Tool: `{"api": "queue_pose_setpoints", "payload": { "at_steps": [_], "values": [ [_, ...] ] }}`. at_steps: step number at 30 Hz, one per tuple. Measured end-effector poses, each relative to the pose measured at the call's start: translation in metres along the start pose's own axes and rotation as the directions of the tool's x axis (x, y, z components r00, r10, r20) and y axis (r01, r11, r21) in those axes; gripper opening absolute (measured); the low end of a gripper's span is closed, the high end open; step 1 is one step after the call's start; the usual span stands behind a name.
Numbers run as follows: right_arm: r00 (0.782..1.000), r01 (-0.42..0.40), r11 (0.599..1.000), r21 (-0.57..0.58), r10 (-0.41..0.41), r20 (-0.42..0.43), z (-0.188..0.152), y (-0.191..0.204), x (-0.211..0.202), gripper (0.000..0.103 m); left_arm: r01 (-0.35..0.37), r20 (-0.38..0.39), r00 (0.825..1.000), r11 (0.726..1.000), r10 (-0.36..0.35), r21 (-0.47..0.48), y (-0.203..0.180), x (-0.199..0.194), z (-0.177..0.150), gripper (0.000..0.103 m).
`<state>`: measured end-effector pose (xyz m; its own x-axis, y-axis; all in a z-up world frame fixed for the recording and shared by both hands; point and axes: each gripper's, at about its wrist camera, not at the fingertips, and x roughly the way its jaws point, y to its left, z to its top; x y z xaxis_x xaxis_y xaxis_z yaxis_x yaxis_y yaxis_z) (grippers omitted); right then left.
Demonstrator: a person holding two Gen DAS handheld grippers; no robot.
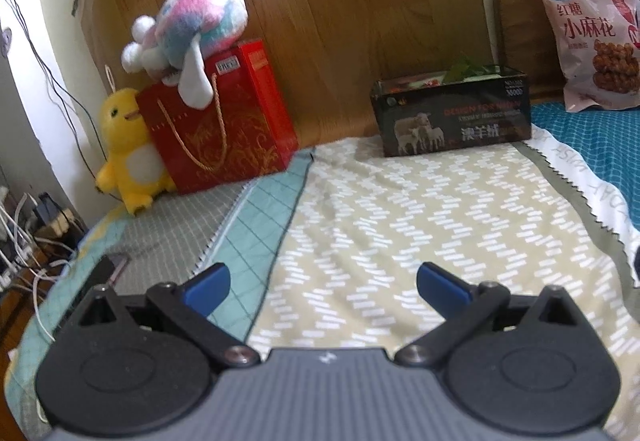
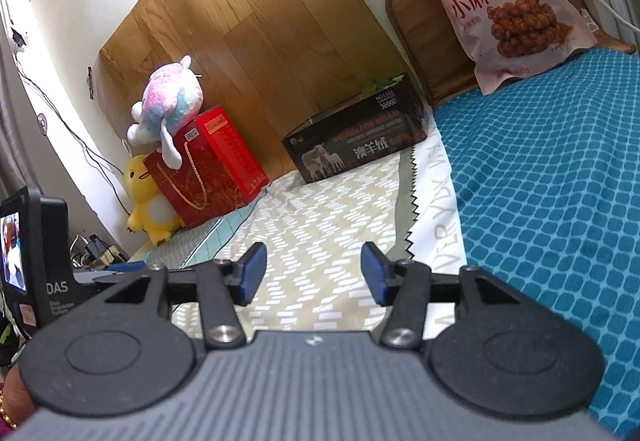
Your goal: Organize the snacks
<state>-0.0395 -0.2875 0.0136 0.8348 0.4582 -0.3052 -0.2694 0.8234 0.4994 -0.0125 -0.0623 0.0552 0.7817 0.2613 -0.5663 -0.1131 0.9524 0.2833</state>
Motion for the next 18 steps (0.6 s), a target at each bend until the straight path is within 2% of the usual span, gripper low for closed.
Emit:
{"api": "queue_pose_setpoints", "payload": {
  "at_steps": [4,8,18],
  "values": [
    [1.0,0.007,1.0,0.004,-0.007,-0.006,-0.001,0.0,0.001,0.056,0.055,-0.044,0.997,0.998,-0.056,-0.023,-0.002,-0.001,-0.002,0.103],
    [1.0,0.019,1.0,0.01,-0.019,-0.003,-0.002,-0.001,0.002,0.062,0.094,-0.065,0.993,0.995,-0.096,-0.027,-0.007,-0.006,-0.004,0.103],
    [0.999,0.052,0.997,0.051,-0.052,0.012,-0.003,-0.01,0.001,0.066,0.15,-0.089,0.984,0.989,-0.151,-0.012,-0.024,-0.01,-0.006,0.103]
  ]
}}
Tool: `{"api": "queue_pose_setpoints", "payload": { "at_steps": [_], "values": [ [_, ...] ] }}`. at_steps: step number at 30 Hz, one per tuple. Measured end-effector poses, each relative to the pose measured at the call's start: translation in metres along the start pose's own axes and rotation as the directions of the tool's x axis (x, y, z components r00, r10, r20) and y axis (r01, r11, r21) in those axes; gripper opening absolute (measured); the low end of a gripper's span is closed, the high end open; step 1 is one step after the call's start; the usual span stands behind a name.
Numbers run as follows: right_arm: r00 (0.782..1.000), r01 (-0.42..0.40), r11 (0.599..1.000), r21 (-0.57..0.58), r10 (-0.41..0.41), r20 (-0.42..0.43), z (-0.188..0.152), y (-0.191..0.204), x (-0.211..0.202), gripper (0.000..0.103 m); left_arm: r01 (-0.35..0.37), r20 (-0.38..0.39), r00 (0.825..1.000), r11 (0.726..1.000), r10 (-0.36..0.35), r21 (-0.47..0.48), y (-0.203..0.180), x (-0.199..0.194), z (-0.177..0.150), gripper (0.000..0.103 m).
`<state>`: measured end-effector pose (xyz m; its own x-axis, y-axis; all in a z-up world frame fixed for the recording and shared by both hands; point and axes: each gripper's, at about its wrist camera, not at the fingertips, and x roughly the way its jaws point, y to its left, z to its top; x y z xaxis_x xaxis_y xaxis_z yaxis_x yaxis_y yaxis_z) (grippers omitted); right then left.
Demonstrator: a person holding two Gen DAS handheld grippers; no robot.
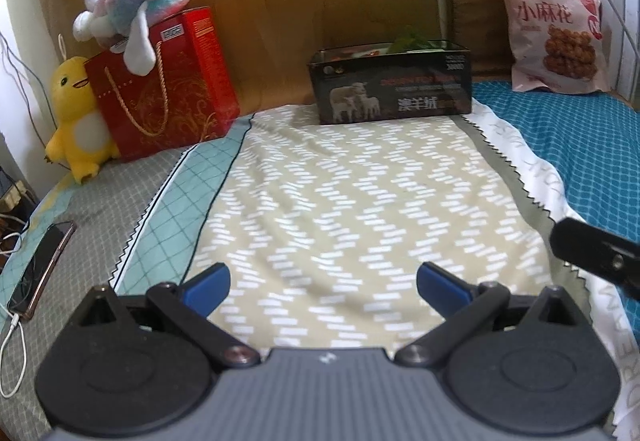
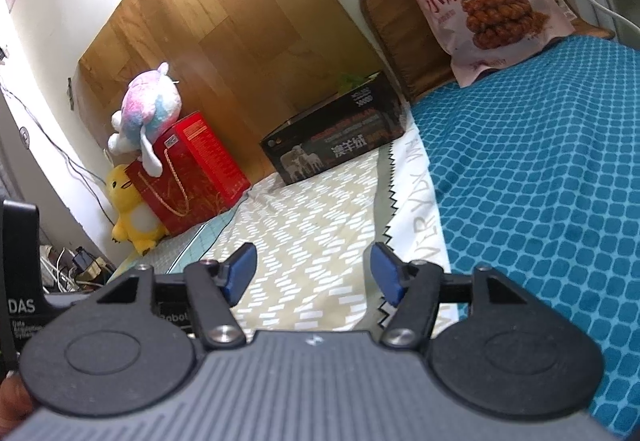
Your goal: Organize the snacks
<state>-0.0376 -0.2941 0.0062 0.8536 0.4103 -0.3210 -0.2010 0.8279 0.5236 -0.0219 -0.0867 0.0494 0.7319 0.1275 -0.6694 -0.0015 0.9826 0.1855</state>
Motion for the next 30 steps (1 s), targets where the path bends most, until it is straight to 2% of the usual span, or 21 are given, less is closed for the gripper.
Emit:
{"api": "queue_pose_setpoints", "payload": {
  "at_steps": [17,30],
  "values": [
    [1.0,0.002,1.0,0.02,-0.001,-0.017,-0.002,-0.004,0.003,0.067,-0.024,-0.004,1.0,1.0,0.024,0.0,0.003,0.008,0.0,0.103],
    [0.999,-0.005,1.0,0.016,0.006,-0.035,-0.003,-0.003,0.007,0.068,-0.111,0.029,0.993,0.993,0.112,-0.032,0.022,0.01,0.003,0.103]
  ]
}}
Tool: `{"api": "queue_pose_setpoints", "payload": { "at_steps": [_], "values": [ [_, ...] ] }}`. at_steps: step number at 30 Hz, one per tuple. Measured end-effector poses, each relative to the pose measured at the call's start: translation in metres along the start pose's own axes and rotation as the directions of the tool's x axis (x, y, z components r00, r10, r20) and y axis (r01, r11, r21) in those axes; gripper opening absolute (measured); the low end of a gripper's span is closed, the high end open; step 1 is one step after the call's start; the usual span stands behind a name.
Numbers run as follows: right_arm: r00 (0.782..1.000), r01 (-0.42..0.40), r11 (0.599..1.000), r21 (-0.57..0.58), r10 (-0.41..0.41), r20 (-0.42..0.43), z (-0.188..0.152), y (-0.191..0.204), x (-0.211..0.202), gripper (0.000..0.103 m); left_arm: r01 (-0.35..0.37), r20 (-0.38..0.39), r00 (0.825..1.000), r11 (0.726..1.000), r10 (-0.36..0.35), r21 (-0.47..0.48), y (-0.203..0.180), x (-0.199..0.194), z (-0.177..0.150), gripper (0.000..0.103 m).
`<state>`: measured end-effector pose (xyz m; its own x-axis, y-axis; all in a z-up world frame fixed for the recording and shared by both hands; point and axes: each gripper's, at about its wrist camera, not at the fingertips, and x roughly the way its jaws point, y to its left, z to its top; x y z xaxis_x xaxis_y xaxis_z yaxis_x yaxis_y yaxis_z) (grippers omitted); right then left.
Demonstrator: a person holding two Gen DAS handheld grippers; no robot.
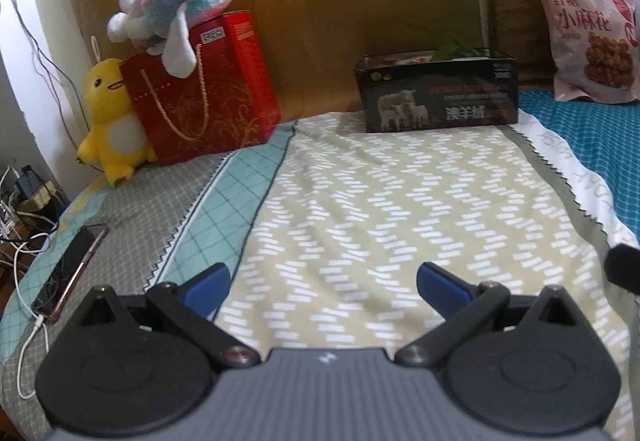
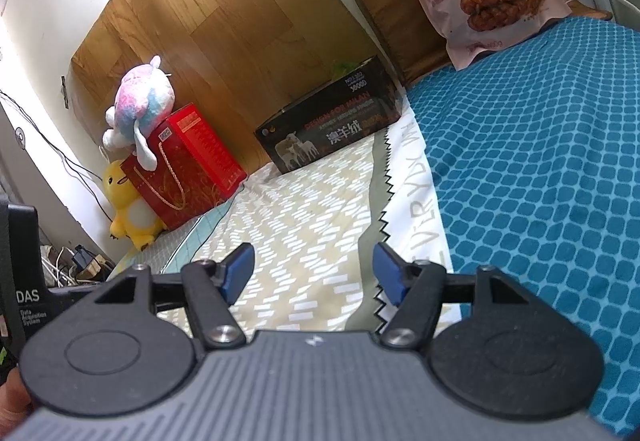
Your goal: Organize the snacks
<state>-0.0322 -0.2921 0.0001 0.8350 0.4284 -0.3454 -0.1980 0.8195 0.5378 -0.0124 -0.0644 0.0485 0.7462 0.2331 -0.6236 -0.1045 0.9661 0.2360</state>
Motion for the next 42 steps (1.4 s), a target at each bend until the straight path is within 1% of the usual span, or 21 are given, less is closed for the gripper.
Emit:
{"api": "queue_pose_setpoints", "payload": {
  "at_steps": [14,23,42],
  "values": [
    [1.0,-0.003,1.0,-0.005,0.003,-0.003,-0.0012,0.0017,0.0009,0.068,-0.037,0.008,0.999,0.999,0.037,-0.017,0.0064,0.0021,-0.0002,0.103],
    [1.0,-0.004,1.0,-0.004,0.004,-0.003,-0.0011,0.0017,0.0006,0.068,-0.03,0.001,1.0,0.999,0.03,-0.017,0.0051,0.0026,-0.0014,0.103],
    [1.0,-0.007,1.0,-0.004,0.007,-0.007,-0.0015,0.0014,0.0011,0.069,-0.052,0.001,0.999,0.998,0.052,-0.029,0.0105,0.0055,-0.0002,0.103]
  ]
}}
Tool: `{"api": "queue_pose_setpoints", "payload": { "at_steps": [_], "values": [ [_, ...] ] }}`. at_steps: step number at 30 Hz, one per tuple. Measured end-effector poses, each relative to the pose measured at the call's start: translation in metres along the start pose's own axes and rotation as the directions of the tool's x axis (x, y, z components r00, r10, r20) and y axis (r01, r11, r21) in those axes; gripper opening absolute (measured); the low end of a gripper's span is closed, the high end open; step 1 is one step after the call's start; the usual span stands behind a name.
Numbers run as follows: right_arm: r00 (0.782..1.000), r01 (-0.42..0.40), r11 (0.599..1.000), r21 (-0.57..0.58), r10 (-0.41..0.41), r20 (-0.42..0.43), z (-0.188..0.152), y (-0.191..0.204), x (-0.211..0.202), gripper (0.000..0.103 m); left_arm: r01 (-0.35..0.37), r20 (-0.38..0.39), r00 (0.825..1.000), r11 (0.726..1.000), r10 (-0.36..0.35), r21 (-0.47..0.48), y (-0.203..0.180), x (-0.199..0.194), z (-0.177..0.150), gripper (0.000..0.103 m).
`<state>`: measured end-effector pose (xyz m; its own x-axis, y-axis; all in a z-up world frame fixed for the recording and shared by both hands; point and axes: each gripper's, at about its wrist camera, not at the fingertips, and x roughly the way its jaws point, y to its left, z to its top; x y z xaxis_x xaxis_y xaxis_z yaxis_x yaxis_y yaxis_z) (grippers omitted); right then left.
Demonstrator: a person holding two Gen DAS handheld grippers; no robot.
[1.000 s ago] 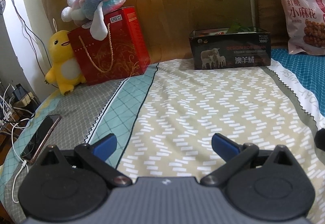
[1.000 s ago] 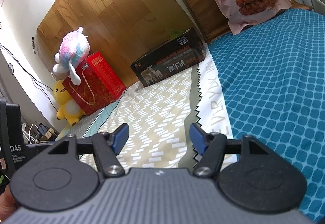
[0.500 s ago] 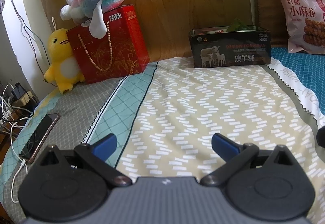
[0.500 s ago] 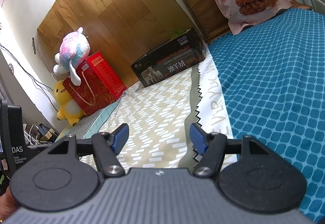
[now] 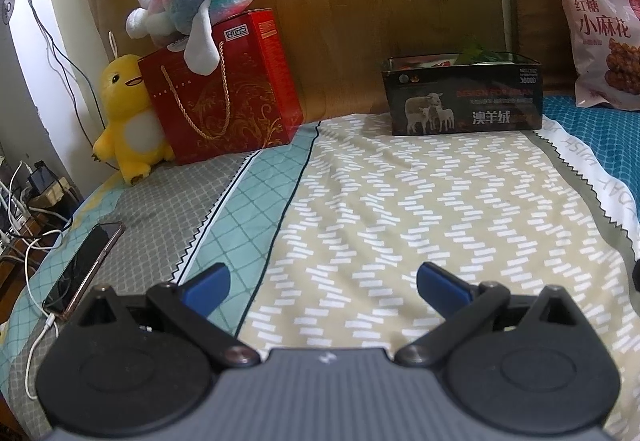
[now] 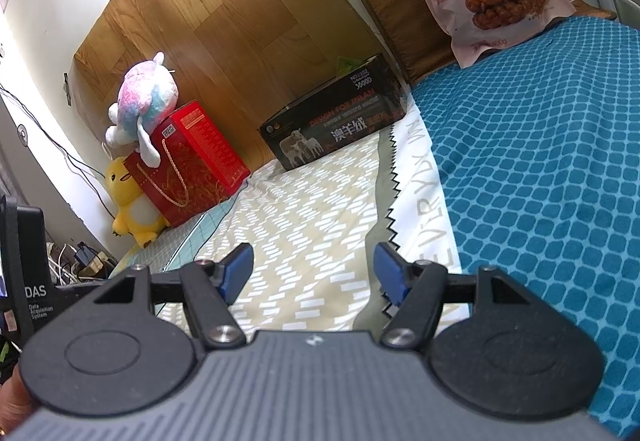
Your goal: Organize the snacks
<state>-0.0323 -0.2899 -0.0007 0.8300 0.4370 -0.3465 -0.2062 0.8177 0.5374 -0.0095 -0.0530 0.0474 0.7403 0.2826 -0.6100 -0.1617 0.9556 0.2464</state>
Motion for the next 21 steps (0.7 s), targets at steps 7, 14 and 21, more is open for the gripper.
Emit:
{"api": "queue_pose_setpoints", "payload": {
  "at_steps": [7,14,21],
  "values": [
    [1.0,-0.003,1.0,-0.002,0.003,-0.002,0.0,0.0,0.001,0.069,0.001,0.0,1.0,1.0,-0.001,0.003,-0.001,0.001,-0.001,0.103],
    [0.999,0.018,0.999,-0.051,-0.016,0.046,0.001,0.007,-0.004,0.07,0.036,-0.004,0.999,0.999,-0.036,0.017,-0.006,-0.001,-0.002,0.103],
    [0.995,0.042,0.994,-0.105,-0.032,0.098,0.003,0.014,-0.01,0.071,0.08,0.0,0.997,0.997,-0.08,0.014,-0.009,-0.008,0.001,0.103]
  ]
}}
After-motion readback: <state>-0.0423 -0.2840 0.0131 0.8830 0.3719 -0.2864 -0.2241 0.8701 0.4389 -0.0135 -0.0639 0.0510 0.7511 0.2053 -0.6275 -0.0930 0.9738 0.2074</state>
